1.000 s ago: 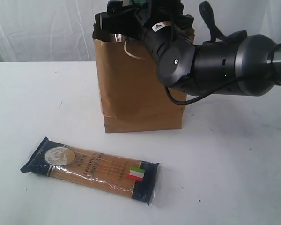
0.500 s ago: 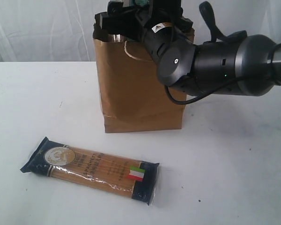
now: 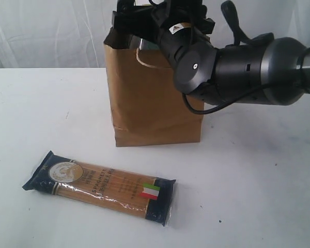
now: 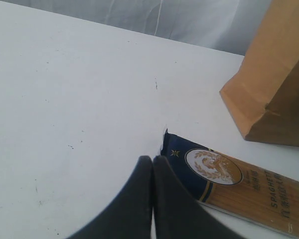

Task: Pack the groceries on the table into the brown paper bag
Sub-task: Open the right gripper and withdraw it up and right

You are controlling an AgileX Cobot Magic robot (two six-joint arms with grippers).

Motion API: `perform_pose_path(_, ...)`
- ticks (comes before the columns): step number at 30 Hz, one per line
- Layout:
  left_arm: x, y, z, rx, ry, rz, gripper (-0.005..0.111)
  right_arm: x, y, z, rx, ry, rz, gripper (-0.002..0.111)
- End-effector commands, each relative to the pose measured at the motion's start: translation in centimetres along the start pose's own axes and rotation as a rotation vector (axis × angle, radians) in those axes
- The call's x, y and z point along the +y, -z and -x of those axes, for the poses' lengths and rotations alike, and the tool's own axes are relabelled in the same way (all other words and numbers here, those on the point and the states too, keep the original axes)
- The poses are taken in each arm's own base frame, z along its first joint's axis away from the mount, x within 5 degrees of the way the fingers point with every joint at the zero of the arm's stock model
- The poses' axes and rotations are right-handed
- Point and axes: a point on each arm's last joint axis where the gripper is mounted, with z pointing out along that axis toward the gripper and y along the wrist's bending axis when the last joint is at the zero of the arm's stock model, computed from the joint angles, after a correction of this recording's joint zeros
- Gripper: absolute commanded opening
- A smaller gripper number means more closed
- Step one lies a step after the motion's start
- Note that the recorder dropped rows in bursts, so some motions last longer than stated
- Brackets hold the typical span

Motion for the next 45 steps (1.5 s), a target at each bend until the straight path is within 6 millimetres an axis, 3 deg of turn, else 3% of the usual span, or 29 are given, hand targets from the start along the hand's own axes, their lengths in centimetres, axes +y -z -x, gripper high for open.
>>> perform_pose_path(1, 0.0, 0.0, 0.0, -0.003, 0.013, -0.007, 0.000, 0.0, 0.1, 0.8, -0.025, 0.008, 0.001, 0.105)
perform_pose_path(20, 0.0, 0.0, 0.0, -0.003, 0.013, -0.007, 0.000, -0.1, 0.3, 1.5, -0.061, 0.004, -0.008, 0.105)
perform_pose_path(31, 0.0, 0.0, 0.0, -0.003, 0.013, -0.007, 0.000, 0.9, 3.1, 5.9, 0.032, -0.020, 0.131, 0.105)
perform_pose_path(36, 0.0, 0.0, 0.0, -0.003, 0.013, -0.007, 0.000, 1.2, 4.5, 7.4, 0.049, 0.244, 0.199, 0.102)
perform_pose_path(41, 0.0, 0.0, 0.0, -0.003, 0.013, -0.007, 0.000, 0.4, 5.2, 9.0, 0.009, 0.422, 0.120, 0.085)
perform_pose_path(45, 0.0, 0.0, 0.0, -0.003, 0.013, -0.007, 0.000, -1.1, 6.3, 10.5, 0.026, 0.413, -0.012, 0.045)
